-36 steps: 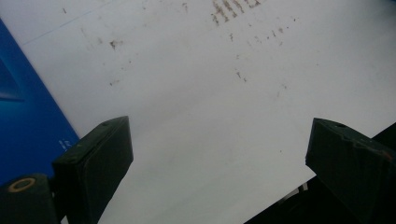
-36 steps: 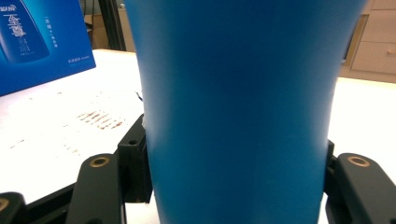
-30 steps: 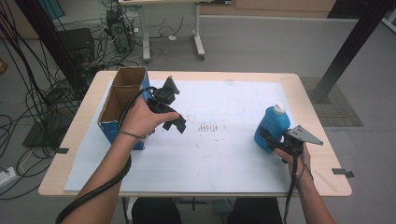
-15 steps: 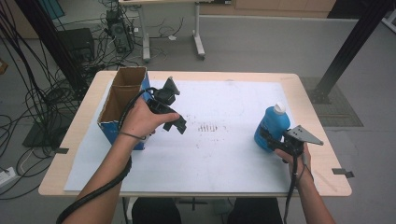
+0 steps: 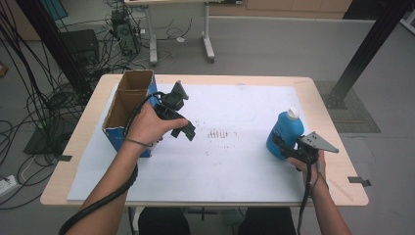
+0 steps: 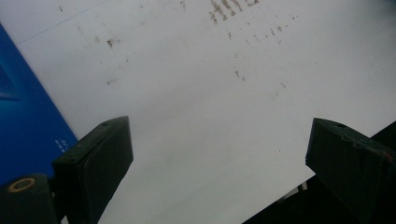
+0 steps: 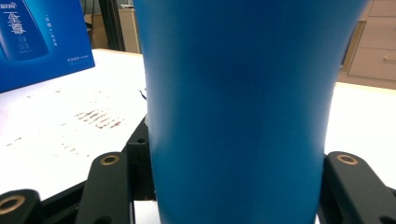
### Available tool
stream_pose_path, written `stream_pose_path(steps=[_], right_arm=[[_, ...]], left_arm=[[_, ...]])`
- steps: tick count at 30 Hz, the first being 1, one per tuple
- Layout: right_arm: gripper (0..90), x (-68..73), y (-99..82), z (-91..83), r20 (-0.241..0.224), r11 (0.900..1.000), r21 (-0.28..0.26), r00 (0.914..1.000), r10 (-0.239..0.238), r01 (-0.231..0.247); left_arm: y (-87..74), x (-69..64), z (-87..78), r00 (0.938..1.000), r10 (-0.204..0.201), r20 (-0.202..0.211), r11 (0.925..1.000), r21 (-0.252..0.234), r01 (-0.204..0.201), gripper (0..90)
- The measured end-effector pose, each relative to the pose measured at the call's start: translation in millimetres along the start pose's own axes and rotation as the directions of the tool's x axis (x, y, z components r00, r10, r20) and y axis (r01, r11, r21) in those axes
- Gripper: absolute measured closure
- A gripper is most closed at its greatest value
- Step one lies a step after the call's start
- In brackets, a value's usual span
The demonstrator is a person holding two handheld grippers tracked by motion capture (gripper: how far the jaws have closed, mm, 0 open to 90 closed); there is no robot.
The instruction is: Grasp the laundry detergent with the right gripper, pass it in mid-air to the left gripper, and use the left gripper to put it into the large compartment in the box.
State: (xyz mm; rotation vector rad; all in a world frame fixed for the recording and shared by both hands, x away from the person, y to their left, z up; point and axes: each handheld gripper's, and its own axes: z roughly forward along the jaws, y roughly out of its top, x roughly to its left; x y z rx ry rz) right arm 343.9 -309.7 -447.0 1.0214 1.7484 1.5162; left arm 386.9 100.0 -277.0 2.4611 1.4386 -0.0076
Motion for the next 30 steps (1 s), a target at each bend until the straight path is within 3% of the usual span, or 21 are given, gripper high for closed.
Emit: stream_pose_path(steps=[30], right_arm=[[43.2,0.5,-0.3,0.0,0.003,1.0,-0.003,1.0,-0.008,0.008]], left_arm=[[4.5,-3.5,-1.4,0.9999,0.014,0.002,0.9999,-0.007,-0.014,7.8]])
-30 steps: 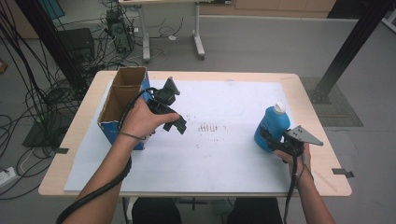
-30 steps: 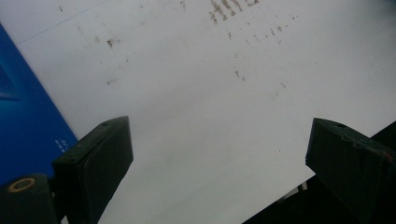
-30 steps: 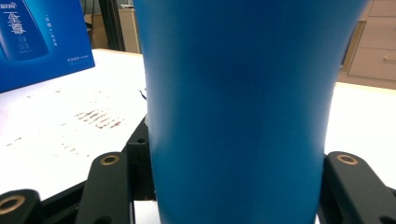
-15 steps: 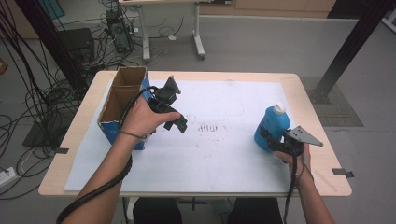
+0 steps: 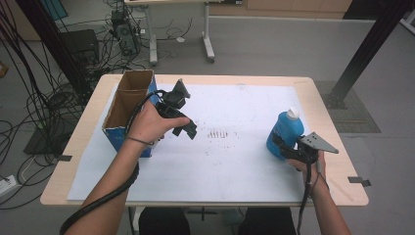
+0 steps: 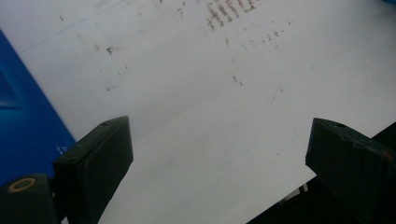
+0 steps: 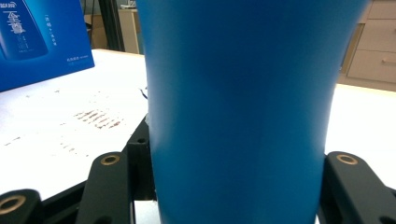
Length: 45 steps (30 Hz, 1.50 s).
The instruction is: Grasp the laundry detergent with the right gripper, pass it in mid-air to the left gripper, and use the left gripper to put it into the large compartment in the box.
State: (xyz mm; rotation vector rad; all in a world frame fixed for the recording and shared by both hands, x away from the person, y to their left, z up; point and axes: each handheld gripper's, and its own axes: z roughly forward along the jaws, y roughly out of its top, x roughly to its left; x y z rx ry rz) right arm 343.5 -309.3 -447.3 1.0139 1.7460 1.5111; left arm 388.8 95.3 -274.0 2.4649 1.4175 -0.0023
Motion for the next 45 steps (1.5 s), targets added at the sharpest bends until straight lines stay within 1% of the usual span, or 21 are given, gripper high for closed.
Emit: stream_pose_path(steps=[2,8,10,12,15,19,23,32,33,45], right_arm=[[43.3,0.1,0.2,0.0,0.001,1.0,0.001,1.0,-0.002,0.002],[43.3,0.0,0.1,0.0,0.001,1.0,0.001,1.0,-0.002,0.002],[43.4,0.1,0.1,0.0,0.001,1.0,0.001,1.0,-0.003,0.003],[43.3,0.1,0.1,0.0,0.001,1.0,0.001,1.0,-0.003,0.003],[43.3,0.1,0.2,0.0,0.001,1.0,0.002,1.0,-0.003,0.003],[43.3,0.1,0.1,0.0,0.001,1.0,0.001,1.0,-0.002,0.002],[43.3,0.0,-0.1,0.0,-0.001,1.0,0.0,1.0,-0.001,0.001],[43.3,-0.2,0.1,0.0,-0.001,1.0,0.001,1.0,-0.003,0.003],[43.3,-0.2,0.1,0.0,-0.001,1.0,0.001,1.0,-0.003,0.003],[43.3,0.2,-0.3,0.1,0.003,1.0,-0.003,1.0,-0.002,0.002]], left_arm=[[-0.1,-0.2,0.6,1.0,0.005,0.001,1.0,0.004,-0.005,7.8],[-0.2,0.2,0.4,1.0,0.002,-0.002,1.0,0.005,-0.002,7.8],[-0.1,0.3,0.5,1.0,0.007,0.002,1.0,0.004,-0.007,7.8],[0.3,-0.3,0.6,1.0,-0.001,0.0,1.0,0.002,0.001,7.8],[0.9,0.1,0.2,1.0,0.005,-0.005,1.0,0.005,-0.004,7.8],[1.5,-0.6,0.2,1.0,0.001,-0.002,1.0,0.0,-0.001,7.8],[1.6,-0.3,0.2,1.0,0.003,-0.003,1.0,0.006,-0.003,7.8],[2.5,-1.4,0.4,0.9999,0.011,-0.002,0.9999,0.001,-0.011,7.8],[2.8,-1.5,0.5,1.0,0.007,-0.003,1.0,-0.001,-0.007,7.8],[3.1,-1.5,1.3,0.9997,0.023,-0.003,0.9997,-0.001,-0.023,7.8]])
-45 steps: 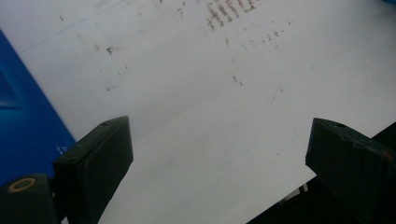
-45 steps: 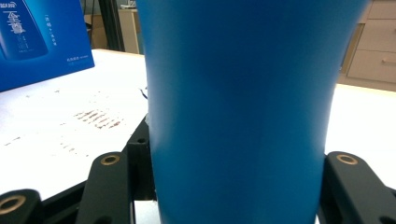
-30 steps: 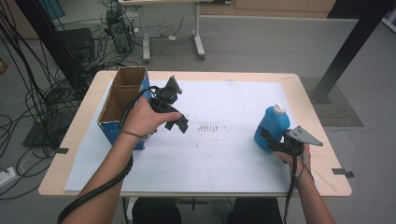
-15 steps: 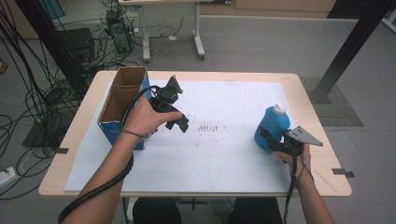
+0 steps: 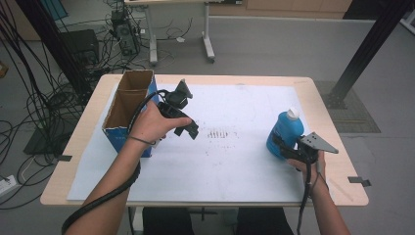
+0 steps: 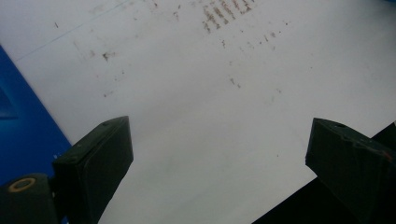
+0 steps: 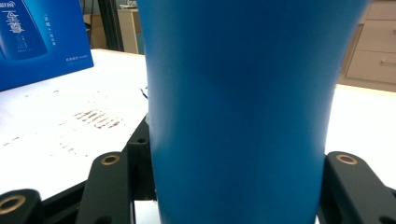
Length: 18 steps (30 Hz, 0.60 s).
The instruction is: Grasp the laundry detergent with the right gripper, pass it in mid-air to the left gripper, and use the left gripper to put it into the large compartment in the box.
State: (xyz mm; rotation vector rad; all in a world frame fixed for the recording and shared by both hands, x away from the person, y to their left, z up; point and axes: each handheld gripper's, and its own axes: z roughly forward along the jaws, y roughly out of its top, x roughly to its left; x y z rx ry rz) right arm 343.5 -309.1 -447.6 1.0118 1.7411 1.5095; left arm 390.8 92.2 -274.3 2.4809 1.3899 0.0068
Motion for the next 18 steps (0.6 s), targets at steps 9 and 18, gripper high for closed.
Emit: stream_pose_path(steps=[9,18], right_arm=[[43.3,0.7,-0.9,-0.2,0.005,1.0,-0.007,1.0,0.0,0.0],[43.5,1.2,-0.8,-0.3,0.009,1.0,-0.007,1.0,-0.003,0.003]], left_arm=[[-1.0,1.9,-0.5,1.0,0.002,-0.005,1.0,-0.004,-0.002,7.8],[-0.8,1.4,-0.9,0.9999,0.01,-0.009,0.9999,-0.003,-0.01,7.8]])
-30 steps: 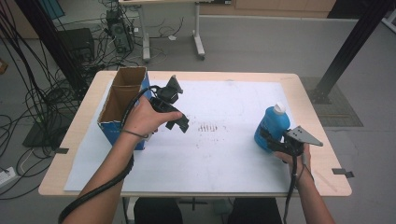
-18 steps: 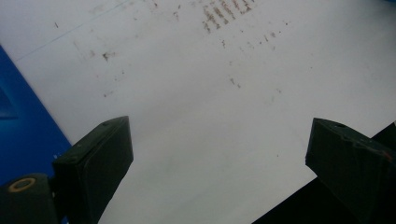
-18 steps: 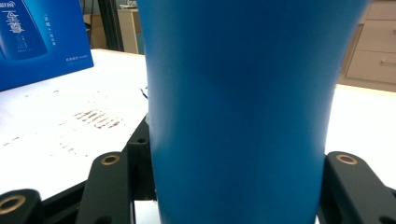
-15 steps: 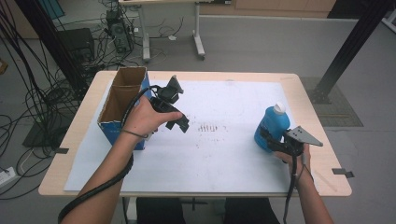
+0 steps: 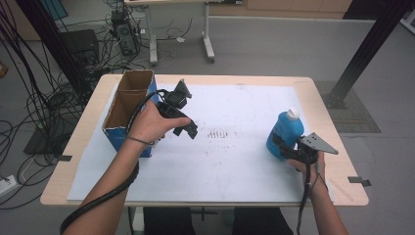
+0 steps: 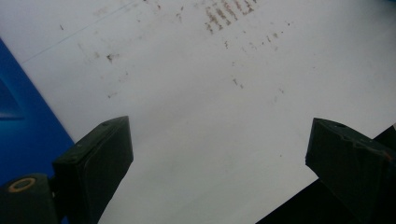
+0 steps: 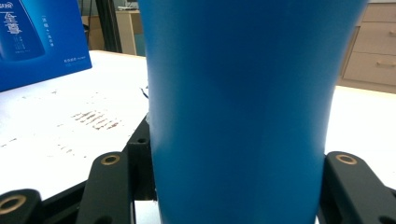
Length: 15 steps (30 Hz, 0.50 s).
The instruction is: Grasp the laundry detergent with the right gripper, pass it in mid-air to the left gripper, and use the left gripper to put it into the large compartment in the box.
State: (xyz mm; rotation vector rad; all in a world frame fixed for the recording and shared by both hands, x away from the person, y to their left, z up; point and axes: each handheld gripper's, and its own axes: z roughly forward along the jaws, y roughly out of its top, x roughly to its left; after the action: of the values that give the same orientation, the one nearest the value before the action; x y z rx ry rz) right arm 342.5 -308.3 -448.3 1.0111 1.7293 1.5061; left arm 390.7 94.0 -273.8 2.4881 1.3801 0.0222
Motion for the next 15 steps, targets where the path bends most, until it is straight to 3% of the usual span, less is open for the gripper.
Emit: stream_pose_path(steps=[15], right_arm=[[43.8,0.0,1.1,-0.2,-0.002,0.9999,0.007,1.0,0.01,-0.01]], left_arm=[[3.6,2.7,-9.6,0.9992,0.039,-0.01,0.9992,-0.009,-0.039,7.8]])
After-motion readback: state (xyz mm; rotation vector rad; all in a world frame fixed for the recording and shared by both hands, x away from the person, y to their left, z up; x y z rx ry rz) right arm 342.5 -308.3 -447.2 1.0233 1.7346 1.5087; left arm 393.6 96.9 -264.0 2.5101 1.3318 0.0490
